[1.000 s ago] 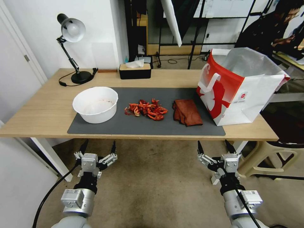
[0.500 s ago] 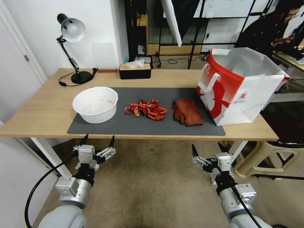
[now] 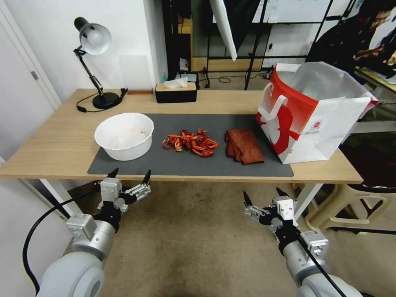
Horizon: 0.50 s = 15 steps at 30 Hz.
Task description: Sweep shrimp from table into container with towel, then put container into takeout bag.
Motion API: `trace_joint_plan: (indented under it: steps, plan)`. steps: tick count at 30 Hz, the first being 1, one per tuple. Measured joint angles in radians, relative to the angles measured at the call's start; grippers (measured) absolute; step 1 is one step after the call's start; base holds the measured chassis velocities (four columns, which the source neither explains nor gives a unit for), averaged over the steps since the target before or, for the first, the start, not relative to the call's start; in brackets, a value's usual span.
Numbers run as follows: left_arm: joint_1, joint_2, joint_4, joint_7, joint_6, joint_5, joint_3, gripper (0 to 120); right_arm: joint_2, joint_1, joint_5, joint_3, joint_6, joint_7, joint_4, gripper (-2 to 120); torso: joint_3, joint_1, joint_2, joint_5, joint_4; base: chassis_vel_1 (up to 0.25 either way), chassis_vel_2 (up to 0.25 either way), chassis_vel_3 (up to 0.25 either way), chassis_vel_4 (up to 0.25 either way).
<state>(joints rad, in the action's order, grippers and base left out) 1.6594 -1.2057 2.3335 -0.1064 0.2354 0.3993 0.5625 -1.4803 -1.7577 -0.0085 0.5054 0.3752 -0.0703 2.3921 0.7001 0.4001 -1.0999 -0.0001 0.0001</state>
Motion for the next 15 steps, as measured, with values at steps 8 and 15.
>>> trace_joint_plan:
  steps: [8, 15]
  plan:
    - [-0.013, -0.003, -0.047, 0.004, -0.030, -0.004, 0.002, 100, 0.007, 0.005, 0.005, 0.003, -0.001, 0.002, -0.011, 100, 0.000, 0.000, 0.000, -0.0001, 0.0000, 0.000, 0.000, 0.000, 0.000]
    - [-0.101, 0.070, -0.098, 0.002, -0.074, 0.069, 0.041, 100, 0.018, 0.006, 0.010, 0.007, -0.001, 0.003, -0.015, 100, 0.000, 0.000, 0.000, 0.0000, 0.0000, 0.000, 0.000, 0.000, 0.000]
